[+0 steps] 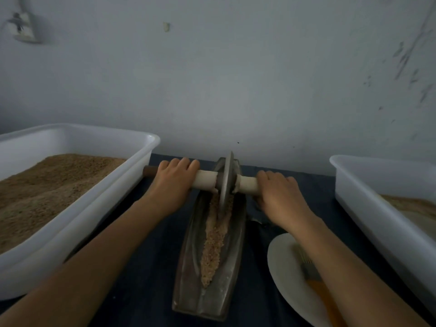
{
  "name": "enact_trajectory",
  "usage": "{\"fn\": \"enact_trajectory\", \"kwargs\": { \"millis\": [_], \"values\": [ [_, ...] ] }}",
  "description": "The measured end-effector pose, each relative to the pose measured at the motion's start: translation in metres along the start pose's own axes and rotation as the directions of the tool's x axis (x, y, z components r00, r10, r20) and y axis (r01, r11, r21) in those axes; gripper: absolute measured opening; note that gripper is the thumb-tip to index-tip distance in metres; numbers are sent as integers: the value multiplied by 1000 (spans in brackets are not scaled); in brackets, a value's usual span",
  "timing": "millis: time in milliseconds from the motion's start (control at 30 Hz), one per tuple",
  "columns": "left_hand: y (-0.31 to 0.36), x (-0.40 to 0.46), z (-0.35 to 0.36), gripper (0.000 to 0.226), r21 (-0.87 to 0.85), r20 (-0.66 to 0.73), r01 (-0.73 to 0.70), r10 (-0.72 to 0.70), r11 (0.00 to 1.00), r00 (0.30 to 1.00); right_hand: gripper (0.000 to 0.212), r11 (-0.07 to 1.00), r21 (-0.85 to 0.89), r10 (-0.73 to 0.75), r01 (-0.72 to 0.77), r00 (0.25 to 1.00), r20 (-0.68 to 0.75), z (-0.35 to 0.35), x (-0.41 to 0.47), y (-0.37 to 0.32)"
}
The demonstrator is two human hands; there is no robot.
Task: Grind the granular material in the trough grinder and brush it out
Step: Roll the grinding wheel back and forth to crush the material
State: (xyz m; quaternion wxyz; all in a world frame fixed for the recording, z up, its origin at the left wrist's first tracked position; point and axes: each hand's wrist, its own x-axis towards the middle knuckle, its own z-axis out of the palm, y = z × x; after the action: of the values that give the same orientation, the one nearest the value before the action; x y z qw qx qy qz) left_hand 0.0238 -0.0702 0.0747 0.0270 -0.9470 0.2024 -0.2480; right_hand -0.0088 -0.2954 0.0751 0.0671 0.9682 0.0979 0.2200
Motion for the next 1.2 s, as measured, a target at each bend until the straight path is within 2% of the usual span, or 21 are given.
{"fn": "enact_trajectory", "kwargs": {
  "millis": [100,167,233,300,400,500,600,700,800,900,967,1067,1200],
  "values": [
    [0,0,1,34,-7,-28,-24,24,1000,999,21,1000,21,5,-5,1000,0,2,-1,1],
    [-2,-1,-3,34,-9,39,-40,40,999,998,22,999,25,-22,20,999,49,-2,-4,2],
    [-4,-3,-13,36,-28,174,-43,47,999,984,22,998,44,-54,49,990,129,-12,-8,-1],
    [-6,-6,-27,37,-92,367,-31,63,995,928,23,995,78,-83,66,966,244,-26,-12,-5],
    [-6,-14,-49,42,-188,598,3,112,982,794,25,984,166,-127,57,885,449,-51,-21,-11],
    [-9,-20,-65,32,-250,705,-14,193,968,683,28,969,236,-198,71,794,574,-73,-29,-14],
    [-12,-21,-70,32,-285,734,-19,231,958,639,28,959,272,-237,79,750,618,-82,-33,-16],
    [-11,-21,-66,28,-286,715,-1,214,958,665,27,961,271,-224,62,750,622,-78,-29,-15],
    [-8,-16,-54,35,-243,641,21,144,970,754,22,973,231,-157,27,809,567,-63,-21,-13],
    [-7,-8,-32,34,-133,410,-31,84,991,908,21,985,170,-77,4,902,425,-41,-13,-8],
    [-7,-5,-15,35,-86,246,-35,55,996,968,17,995,100,-47,21,962,270,-28,-9,-6],
    [-7,-3,2,35,-94,89,-9,18,996,996,20,998,-45,-31,34,998,61,-12,-4,-7],
    [-5,-4,4,33,-119,33,-1,5,993,999,22,997,-71,-23,24,1000,14,-7,-4,-6]
  ]
}}
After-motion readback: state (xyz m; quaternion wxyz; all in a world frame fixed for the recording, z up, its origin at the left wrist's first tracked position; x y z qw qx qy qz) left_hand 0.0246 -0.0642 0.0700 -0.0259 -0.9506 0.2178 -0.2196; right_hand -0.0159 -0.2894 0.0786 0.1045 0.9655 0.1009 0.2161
